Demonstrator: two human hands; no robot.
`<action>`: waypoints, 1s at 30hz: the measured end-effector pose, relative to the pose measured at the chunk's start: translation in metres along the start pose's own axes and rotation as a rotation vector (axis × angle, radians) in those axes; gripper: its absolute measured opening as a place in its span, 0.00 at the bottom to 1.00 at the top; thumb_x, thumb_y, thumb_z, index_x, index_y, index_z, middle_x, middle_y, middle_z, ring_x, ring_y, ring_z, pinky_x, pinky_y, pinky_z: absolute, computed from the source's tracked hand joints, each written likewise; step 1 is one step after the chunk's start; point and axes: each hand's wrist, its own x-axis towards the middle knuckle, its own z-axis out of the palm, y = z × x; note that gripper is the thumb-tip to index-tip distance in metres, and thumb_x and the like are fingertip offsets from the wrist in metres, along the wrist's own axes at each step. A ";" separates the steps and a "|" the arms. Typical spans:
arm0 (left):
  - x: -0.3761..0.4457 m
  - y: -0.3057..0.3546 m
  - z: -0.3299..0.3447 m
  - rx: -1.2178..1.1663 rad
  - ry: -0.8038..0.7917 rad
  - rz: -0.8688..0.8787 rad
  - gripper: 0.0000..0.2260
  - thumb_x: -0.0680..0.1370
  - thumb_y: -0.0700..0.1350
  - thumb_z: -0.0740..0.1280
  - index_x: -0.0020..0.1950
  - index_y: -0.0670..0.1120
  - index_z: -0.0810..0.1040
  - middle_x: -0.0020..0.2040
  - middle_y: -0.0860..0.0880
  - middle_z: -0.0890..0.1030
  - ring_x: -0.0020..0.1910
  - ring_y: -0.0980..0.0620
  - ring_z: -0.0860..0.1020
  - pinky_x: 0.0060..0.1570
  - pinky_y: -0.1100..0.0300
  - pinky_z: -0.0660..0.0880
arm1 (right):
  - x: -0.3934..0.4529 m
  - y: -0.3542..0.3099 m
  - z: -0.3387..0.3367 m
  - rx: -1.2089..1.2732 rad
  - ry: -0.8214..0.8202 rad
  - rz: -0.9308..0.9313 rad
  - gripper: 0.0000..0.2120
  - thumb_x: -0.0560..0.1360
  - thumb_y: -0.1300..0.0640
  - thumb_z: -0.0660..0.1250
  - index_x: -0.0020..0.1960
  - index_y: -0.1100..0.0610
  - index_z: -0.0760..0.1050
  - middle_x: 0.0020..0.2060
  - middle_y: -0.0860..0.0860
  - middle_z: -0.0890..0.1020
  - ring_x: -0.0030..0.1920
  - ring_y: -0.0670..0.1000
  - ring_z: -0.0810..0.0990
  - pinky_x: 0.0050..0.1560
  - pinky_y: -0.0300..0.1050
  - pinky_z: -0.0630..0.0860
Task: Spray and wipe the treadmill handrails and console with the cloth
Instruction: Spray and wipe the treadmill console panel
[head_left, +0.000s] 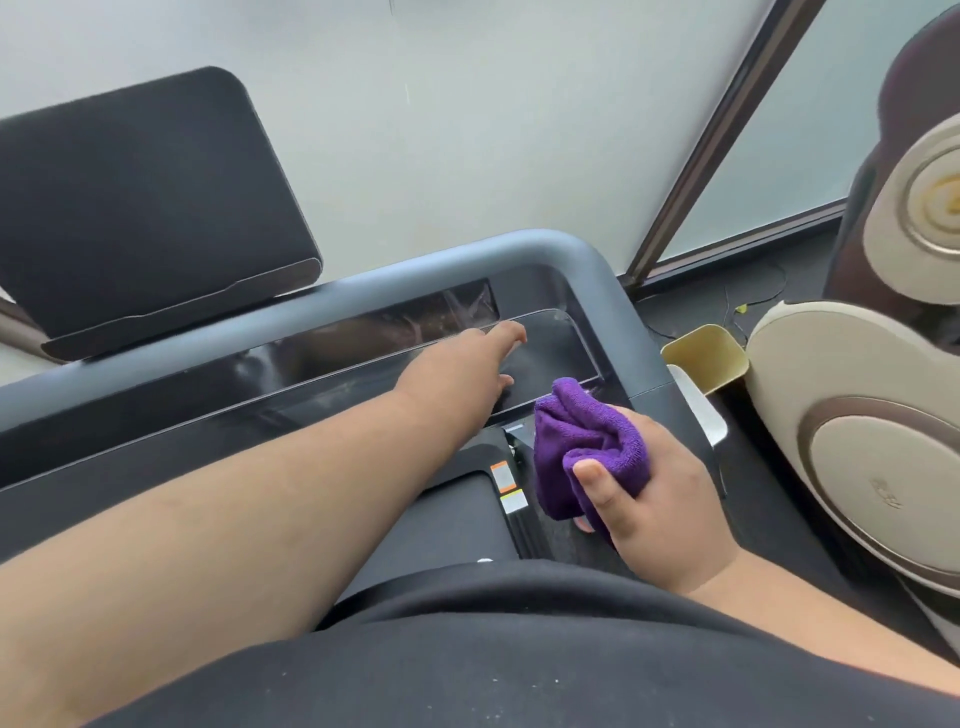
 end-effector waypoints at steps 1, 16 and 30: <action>0.000 0.002 -0.001 0.007 0.004 -0.003 0.17 0.80 0.51 0.65 0.64 0.62 0.61 0.56 0.49 0.77 0.47 0.43 0.79 0.42 0.53 0.73 | 0.000 0.001 -0.001 0.004 -0.003 0.003 0.24 0.72 0.27 0.61 0.63 0.38 0.72 0.56 0.39 0.80 0.57 0.43 0.79 0.57 0.44 0.76; -0.121 -0.052 -0.009 -0.272 0.193 -0.272 0.23 0.78 0.58 0.67 0.68 0.69 0.60 0.49 0.60 0.75 0.43 0.60 0.75 0.43 0.63 0.68 | 0.117 0.016 0.049 -0.581 -0.274 -0.037 0.36 0.76 0.32 0.56 0.79 0.47 0.56 0.79 0.53 0.59 0.78 0.53 0.53 0.78 0.50 0.49; -0.190 -0.069 -0.016 -0.307 0.285 -0.359 0.26 0.75 0.53 0.72 0.67 0.68 0.63 0.53 0.65 0.74 0.48 0.60 0.77 0.49 0.62 0.73 | 0.091 -0.022 0.166 -0.933 -0.608 -0.406 0.44 0.72 0.26 0.36 0.81 0.50 0.47 0.80 0.55 0.51 0.79 0.61 0.45 0.77 0.62 0.42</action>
